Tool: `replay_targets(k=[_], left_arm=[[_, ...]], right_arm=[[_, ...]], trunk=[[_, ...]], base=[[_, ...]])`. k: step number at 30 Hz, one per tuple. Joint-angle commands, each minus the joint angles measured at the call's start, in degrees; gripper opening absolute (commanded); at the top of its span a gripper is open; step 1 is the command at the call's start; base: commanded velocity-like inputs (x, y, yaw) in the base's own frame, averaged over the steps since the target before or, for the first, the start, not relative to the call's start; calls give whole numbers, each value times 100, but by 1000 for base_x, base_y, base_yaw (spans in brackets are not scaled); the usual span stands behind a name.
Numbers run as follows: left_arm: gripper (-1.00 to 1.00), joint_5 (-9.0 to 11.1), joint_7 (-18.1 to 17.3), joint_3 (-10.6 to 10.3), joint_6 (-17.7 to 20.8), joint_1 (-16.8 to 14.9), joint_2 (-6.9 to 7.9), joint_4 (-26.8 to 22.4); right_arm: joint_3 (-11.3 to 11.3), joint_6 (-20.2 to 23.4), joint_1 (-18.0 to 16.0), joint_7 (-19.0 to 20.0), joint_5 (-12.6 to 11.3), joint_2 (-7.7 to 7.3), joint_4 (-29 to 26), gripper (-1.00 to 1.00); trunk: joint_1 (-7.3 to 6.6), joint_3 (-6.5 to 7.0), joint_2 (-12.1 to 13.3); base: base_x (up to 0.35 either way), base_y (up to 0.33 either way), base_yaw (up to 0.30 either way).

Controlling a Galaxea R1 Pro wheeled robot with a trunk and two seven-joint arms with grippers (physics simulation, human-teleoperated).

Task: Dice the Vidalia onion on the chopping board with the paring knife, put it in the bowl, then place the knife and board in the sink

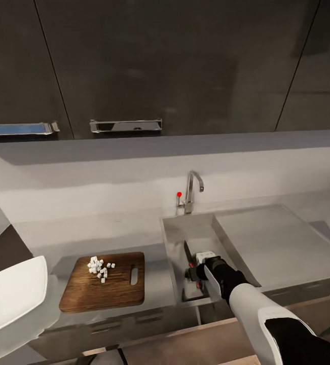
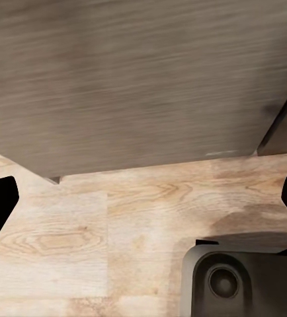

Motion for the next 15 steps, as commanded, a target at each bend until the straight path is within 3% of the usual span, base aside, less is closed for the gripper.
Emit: replay_targets(k=[1, 7, 15], left_arm=[[100, 59, 19, -49, -9, 1, 7, -10], [100, 59, 19, -49, -8, 1, 7, -10], [100, 67, 19, -43, -8, 1, 7, -7]], right_arm=[[19, 53, -2, 44, 60, -53, -296, 100], [36, 255, -1, 55, 60, -124, -1506, 100], [46, 401, 133, 56, 60, -122, -2459, 100]], trunk=[[4, -11, -11], [4, -11, -11], [4, -11, -11]], base=[[0, 0, 0], [0, 0, 0], [0, 0, 0]])
